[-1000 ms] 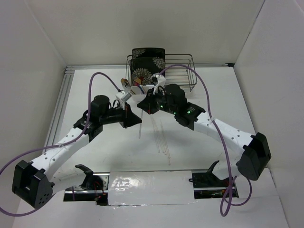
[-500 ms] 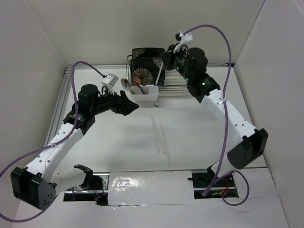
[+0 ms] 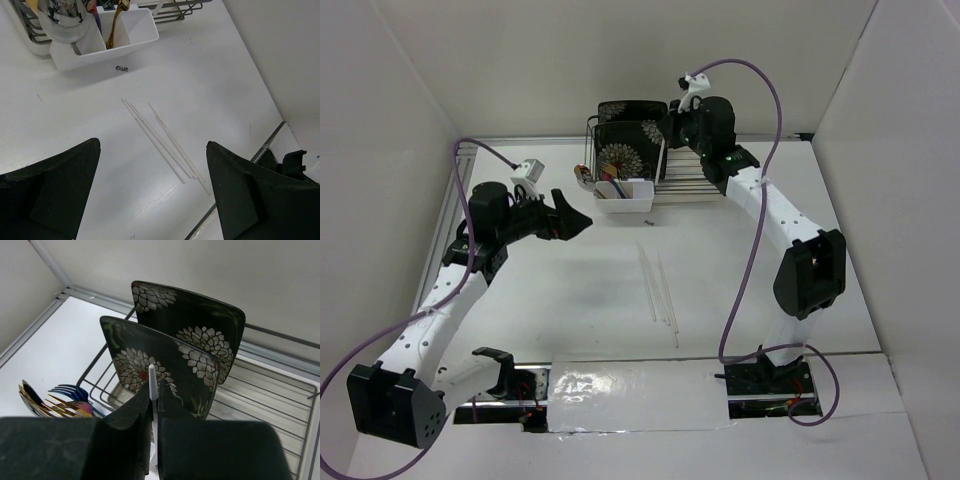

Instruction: Sort the eating utensils into containers

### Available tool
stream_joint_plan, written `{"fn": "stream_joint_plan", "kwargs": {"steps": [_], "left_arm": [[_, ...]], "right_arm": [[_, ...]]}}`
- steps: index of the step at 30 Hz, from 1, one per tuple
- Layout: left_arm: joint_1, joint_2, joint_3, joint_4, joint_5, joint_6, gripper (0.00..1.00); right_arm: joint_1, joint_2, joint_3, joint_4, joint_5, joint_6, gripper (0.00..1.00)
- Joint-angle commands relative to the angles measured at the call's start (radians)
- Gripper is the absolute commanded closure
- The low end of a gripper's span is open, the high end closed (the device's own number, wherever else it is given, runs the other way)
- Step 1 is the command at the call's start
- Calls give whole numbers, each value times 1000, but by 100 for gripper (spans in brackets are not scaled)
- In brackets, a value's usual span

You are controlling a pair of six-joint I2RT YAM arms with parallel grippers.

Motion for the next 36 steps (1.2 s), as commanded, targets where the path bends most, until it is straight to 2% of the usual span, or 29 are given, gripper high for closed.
{"fn": "stream_joint_plan", "kwargs": {"steps": [1,12,22,27,36], "left_arm": [[27,-21,-2,27,46,1,0],[55,-8,-33,55,92,-5,0],[67,-30,-54,50,88,13,0],[75,-45,-68,49,91,24,1],[82,-50,-69,39,103,39,0]], "right_arm": [[9,-18,0,134,-30,42,100],[13,3,10,115,-65,89,100],[52,-14,-123,135,-45,80,100],[64,-32,-213,212,-34,60,100],[73,12,-224,230,-25,84,100]]}}
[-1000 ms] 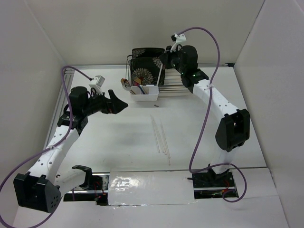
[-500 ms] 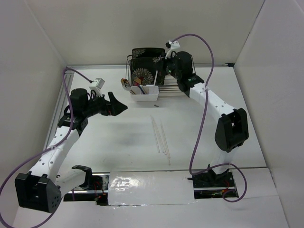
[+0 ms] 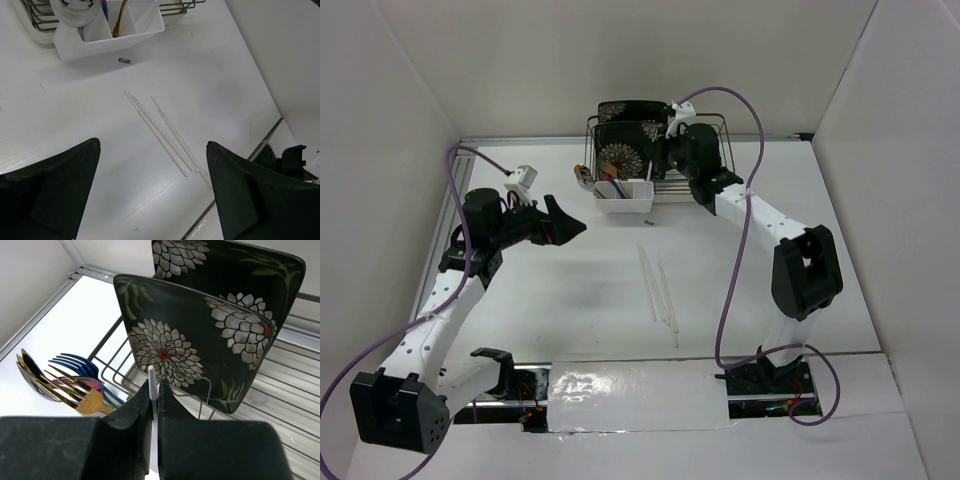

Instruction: Sort the eating utensils into containers

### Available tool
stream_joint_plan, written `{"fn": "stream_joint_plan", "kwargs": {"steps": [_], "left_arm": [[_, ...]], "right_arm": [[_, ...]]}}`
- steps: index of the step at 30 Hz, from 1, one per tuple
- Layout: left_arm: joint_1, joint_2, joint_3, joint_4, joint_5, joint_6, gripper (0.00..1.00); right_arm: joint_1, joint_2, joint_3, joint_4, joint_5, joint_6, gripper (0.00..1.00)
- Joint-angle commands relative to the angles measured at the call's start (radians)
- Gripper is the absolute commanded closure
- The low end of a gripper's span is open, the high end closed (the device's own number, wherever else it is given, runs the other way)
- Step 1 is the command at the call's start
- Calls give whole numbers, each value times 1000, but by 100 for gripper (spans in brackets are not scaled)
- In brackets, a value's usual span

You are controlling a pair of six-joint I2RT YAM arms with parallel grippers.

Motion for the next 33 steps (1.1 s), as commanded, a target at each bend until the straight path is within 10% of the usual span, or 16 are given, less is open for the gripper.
{"fn": "stream_joint_plan", "kwargs": {"steps": [1,7,13,23,33], "left_arm": [[8,-8,-8,33,37,30,0],[6,18,-24,64,58,45,1],[-8,56,-48,91,52,39,4],[-202,201,-36,79,-185,-94,7],[-431,415,106,-23,-455,-298,13]], "right_arm": [[20,18,-7,46,-8,27,100],[32,51,11,16,11,24,92],[40,25,11,-67,41,-3,43],[32,-200,67,-355,214,32,0],[4,-642,-218,-504,195,129,0]]}}
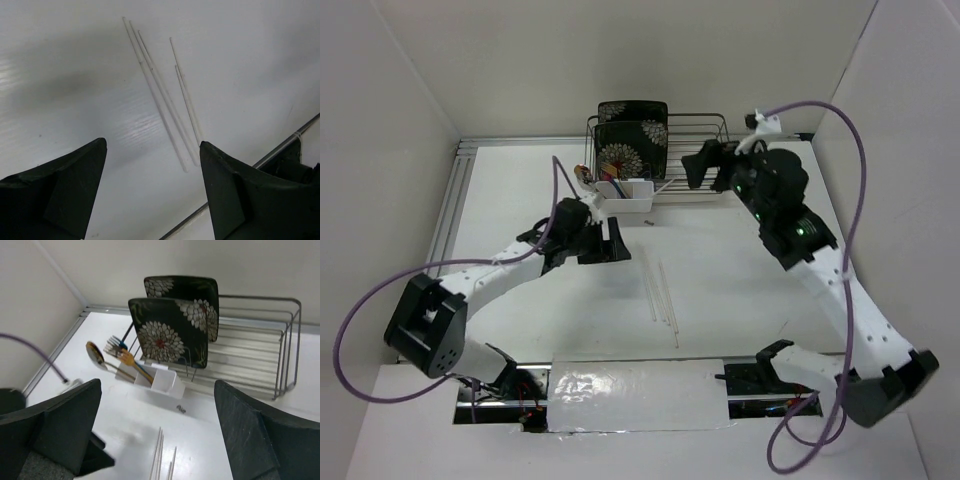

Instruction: Sort the eating utensils into containers

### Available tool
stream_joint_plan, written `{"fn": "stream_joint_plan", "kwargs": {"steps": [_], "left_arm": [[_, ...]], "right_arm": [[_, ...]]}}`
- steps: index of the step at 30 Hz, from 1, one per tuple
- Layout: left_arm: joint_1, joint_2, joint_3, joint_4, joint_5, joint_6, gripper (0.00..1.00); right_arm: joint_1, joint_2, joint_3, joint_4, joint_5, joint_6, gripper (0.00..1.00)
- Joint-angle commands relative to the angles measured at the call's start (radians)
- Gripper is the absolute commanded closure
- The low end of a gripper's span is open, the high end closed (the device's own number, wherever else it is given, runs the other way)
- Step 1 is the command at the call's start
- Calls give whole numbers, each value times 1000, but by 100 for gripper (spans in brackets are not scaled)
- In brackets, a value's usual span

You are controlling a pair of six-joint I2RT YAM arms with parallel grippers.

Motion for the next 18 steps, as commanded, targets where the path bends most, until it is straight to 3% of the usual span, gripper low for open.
{"fn": "stream_joint_plan", "kwargs": {"steps": [1,5,7,9,10,13,18], "left_arm": [[-90,94,112,-60,-165,-120,13],[-176,200,204,-162,-292,-248,18],[-213,258,258,-221,-346,-272,29],[-260,303,301,-279,-412,-318,31],[-259,348,336,-332,-427,-347,35],[-302,415,397,-409,-463,-391,36],[-326,507,440,-436,-477,-416,41]], "right_arm": [[-5,-85,-144,-125,-1,57,0],[0,-213,-322,-165,-47,155,2],[0,-284,-405,-193,-61,178,2],[1,-338,-465,-212,-75,195,2],[1,-376,-480,-213,-75,198,2],[3,-392,-502,-222,-75,192,2],[-2,-399,-493,-245,-64,163,2]]}}
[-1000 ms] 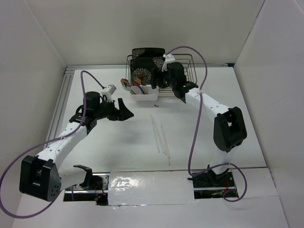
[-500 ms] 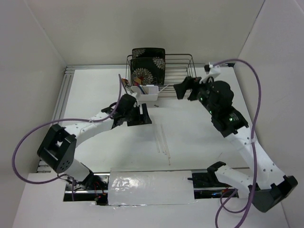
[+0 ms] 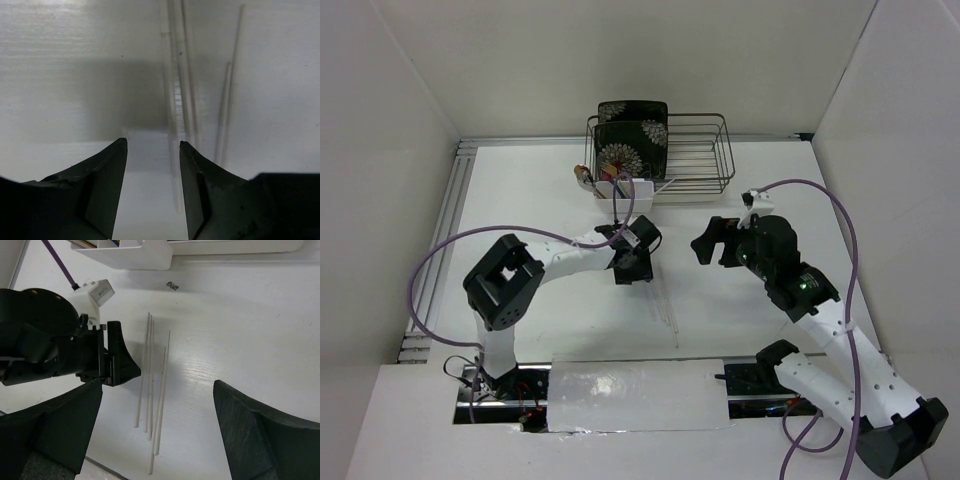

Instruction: Sort the eating utensils into containers

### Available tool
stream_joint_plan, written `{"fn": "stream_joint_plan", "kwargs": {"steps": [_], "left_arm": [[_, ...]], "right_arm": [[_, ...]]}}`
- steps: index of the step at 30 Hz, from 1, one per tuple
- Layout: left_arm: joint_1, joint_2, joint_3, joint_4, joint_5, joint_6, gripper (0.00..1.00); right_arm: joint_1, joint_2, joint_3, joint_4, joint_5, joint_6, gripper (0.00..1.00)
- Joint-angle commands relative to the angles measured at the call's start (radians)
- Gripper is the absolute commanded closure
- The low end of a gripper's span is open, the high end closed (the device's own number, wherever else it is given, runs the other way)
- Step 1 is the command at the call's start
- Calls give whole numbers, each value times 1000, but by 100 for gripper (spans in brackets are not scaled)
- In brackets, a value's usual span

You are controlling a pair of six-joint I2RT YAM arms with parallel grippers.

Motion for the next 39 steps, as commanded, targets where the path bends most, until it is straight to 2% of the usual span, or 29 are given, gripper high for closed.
{"fn": "stream_joint_plan", "kwargs": {"steps": [1,12,19,22,26,27,28,29,32,35,38,39], "left_arm": [[-15,28,49,-74,-58,-54,42],[-53,166,183,-203,-123,-75,50],[-55,298,282,-375,-153,-92,59],[-56,302,270,-414,-150,-104,62],[-56,260,175,-310,-118,-71,71],[-53,260,158,-284,-86,-34,76],[-55,257,136,-264,-74,-6,77],[-52,245,129,-224,-48,5,85],[-56,205,71,-102,-2,98,96],[-55,145,-24,19,55,178,98],[-55,17,-168,168,89,210,98],[-56,-72,-206,210,109,225,98]], "right_arm": [[0,-3,22,-9,0,-10,2],[3,-17,13,1,-9,-12,2],[2,-29,13,1,0,-9,2],[-1,-29,4,-9,0,-10,2],[3,-24,4,1,-9,-10,2],[0,-15,4,1,-18,-10,2],[-1,-12,4,1,-18,-7,2],[0,-3,4,1,-18,-1,2],[0,0,13,1,-37,6,2],[0,0,4,10,-78,22,3],[-1,23,4,30,-154,57,3],[-3,31,-9,43,-185,66,3]]}}
